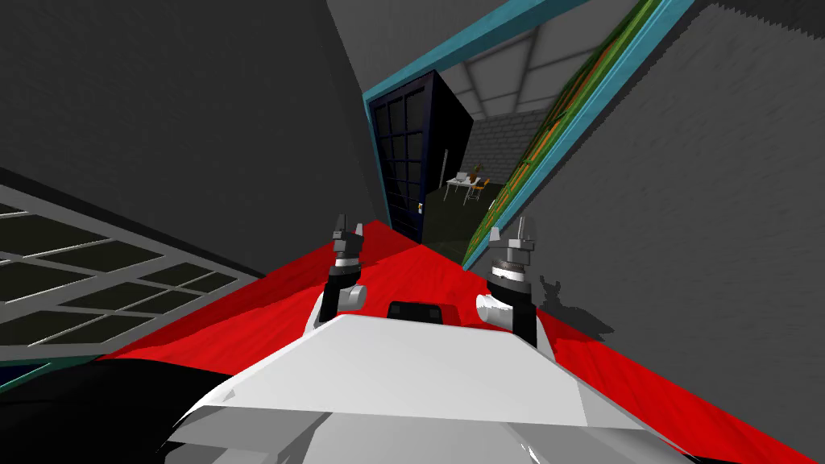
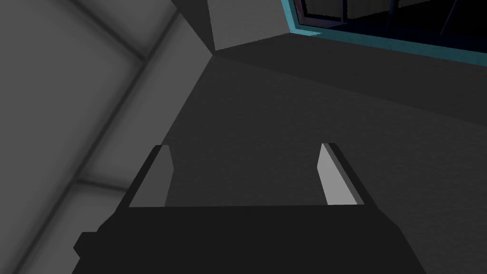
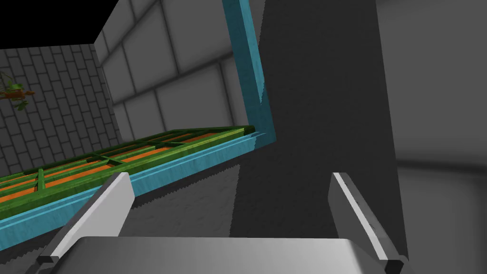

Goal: Push the door open

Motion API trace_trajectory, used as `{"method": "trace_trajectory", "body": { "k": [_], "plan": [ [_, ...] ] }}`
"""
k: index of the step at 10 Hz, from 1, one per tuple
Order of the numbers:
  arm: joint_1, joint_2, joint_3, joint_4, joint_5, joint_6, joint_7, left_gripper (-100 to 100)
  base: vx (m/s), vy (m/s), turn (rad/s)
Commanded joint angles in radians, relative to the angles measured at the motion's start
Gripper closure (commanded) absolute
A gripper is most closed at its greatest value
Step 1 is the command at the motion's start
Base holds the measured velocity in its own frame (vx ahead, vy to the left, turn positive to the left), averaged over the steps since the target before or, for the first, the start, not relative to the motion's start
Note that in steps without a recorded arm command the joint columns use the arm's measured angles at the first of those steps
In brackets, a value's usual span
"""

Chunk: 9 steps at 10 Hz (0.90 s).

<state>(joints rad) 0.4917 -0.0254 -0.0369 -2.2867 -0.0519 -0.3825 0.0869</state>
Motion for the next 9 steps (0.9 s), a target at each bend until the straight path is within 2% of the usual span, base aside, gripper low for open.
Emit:
{"method": "trace_trajectory", "body": {
  "k": [1,5,9],
  "plan": [
    [-0.01,0.018,-0.006,0.035,0.019,-0.014,0.023,-100,0.092,0.008,-0.164],
    [-0.036,0.052,-0.02,0.123,0.066,-0.048,0.082,-100,0.176,0.056,-0.144],
    [-0.057,0.073,-0.033,0.197,0.106,-0.077,0.131,-100,0.121,0.039,-0.125]
  ]
}}
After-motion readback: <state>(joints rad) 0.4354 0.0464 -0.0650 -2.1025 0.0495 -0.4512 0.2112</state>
